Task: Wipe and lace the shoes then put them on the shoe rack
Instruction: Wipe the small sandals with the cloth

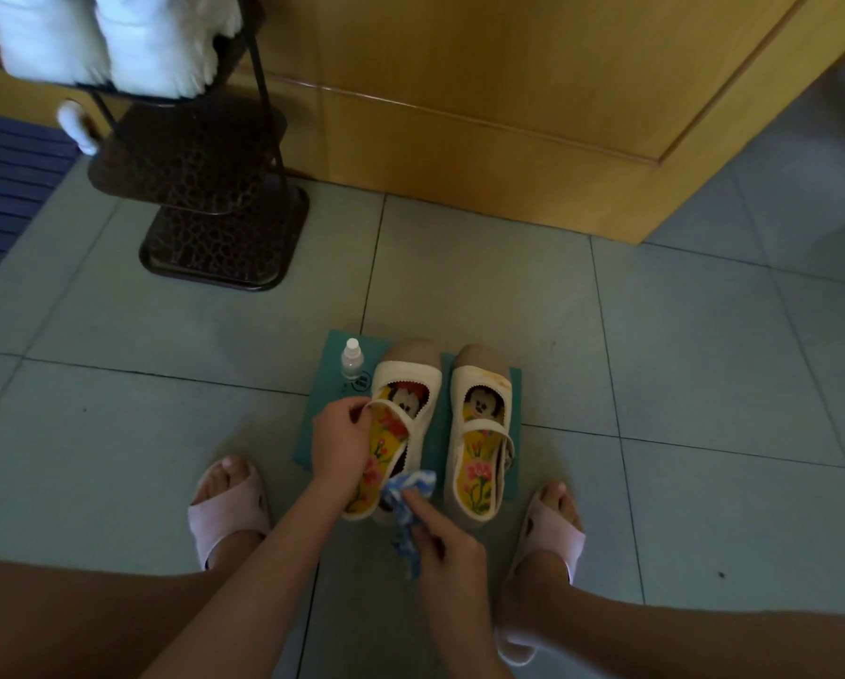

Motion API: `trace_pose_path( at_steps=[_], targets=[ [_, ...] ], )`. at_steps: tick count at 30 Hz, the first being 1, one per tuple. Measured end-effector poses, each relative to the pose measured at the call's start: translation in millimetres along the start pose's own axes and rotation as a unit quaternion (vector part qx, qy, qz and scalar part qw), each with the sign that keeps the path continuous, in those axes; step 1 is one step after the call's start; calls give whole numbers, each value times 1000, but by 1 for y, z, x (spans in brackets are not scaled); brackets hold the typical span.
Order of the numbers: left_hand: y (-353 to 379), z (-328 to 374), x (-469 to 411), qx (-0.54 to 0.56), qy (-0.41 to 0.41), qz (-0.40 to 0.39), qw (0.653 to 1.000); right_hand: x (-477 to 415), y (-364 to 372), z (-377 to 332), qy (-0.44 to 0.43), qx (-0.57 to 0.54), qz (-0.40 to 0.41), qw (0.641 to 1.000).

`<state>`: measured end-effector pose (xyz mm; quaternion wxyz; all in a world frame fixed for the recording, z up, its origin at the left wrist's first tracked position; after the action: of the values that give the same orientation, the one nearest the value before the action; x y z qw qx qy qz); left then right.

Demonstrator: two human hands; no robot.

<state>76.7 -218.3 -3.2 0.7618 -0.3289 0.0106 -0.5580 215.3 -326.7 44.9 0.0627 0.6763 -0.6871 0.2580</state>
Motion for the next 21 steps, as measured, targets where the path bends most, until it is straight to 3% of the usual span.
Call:
trace_pose_path(
  at_steps=[8,13,16,18,21],
  targets=[
    [-8,4,-3,40,-72,-111,990,-34,-28,-42,-59,-59,40,996],
    [-38,34,4,80,-85,-99,988,-56,-21,-60,-83,-70,44,993],
    [-43,58,18,214,-173,-243,930,-57,-8,-74,-108,-62,2,992],
    [-43,67,24,255,-167,-294,906,-57,5,-84,-118,-46,-29,992],
    [-46,59,18,287,-158,-225,918,-58,21,-91,-107,-44,-80,990]
  ],
)
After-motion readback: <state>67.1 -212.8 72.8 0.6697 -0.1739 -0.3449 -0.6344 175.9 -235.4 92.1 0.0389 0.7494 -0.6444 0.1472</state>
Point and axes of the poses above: each hand's wrist, its own x-axis away from the middle knuckle, its own y-axis out of the palm, z = x × y, the point moved 4 cm from there along -x, towards the middle knuckle, and after that the axes turned 1 degree about -y, right-handed, at the moved point
